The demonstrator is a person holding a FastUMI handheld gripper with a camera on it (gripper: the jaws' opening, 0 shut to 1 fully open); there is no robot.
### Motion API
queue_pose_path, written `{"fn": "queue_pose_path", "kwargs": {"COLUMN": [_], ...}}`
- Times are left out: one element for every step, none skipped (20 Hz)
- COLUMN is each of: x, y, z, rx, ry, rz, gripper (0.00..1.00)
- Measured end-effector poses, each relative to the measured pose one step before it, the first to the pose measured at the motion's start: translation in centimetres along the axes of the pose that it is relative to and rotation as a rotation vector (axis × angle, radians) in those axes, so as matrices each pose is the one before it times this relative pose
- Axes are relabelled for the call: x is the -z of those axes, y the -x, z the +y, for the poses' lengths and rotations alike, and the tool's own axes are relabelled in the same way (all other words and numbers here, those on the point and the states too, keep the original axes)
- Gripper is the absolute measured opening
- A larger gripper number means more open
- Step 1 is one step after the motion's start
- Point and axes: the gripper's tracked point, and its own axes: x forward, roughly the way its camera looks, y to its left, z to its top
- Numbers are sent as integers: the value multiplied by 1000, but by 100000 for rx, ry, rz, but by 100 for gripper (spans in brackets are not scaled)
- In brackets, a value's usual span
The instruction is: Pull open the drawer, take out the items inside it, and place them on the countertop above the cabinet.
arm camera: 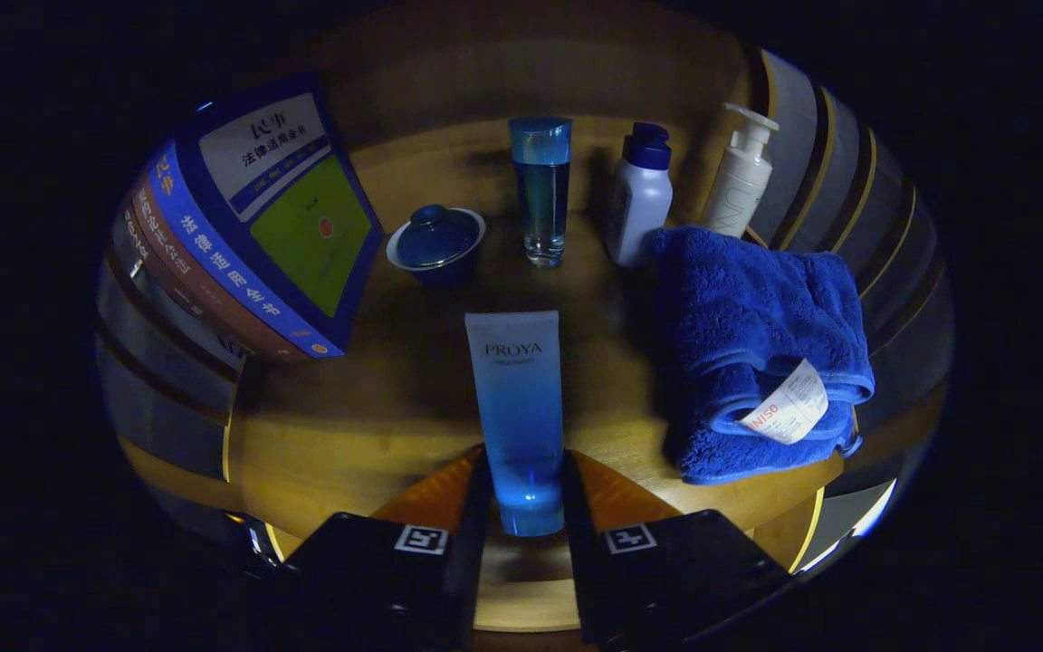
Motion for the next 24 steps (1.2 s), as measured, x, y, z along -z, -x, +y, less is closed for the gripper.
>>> {"fn": "queue_pose_path", "kwargs": {"x": [-429, -337, -119, -3, 191, 98, 59, 91, 163, 131, 198, 185, 285, 110, 57, -62, -216, -92, 4, 101, 430, 459, 573, 901], "y": [406, 394, 36, 510, 395, 505, 582, 743, 943, 1048, 1133, 1284, 1427, 1489, 1584, 1829, 1900, 1694, 1863, 1559, 1656, 1630, 1386, 1287], "z": [-48, -171, -12, 47, 6, -25, 47, -19, 50, 127, 244, 269, 315, 81, 32, 146, 132, 32, -26, -120, -362, -143, -23, -255], "rx": [-377, 500, -379, -431, -241, -165, -368, -58, -199, -620, -1173, -1444, -1484, -209, 87, -112, -177, -16, 63, 716, 1036, 387, 307, 259], "ry": [-728, -226, 124, 113, 613, 594, 289, 94, -67, -584, -408, 148, 859, 1420, 1602, 1616, 1243, 613, 464, -69, 325, 60, -295, -473], "rz": [-2046, -1790, -1281, -310, -8, -912, -1598, -2140, -2174, -2455, -2816, -3024, -3290, -3687, -4403, -5214, -4984, -4452, -5284, -5009, -4636, -3518, -2723, -2140], "gripper": [68, 79, 90, 100, 100, 100, 100, 100, 100, 100, 100, 100, 100, 100, 100, 100, 100, 100, 100, 100, 99, 99, 100, 99]}}
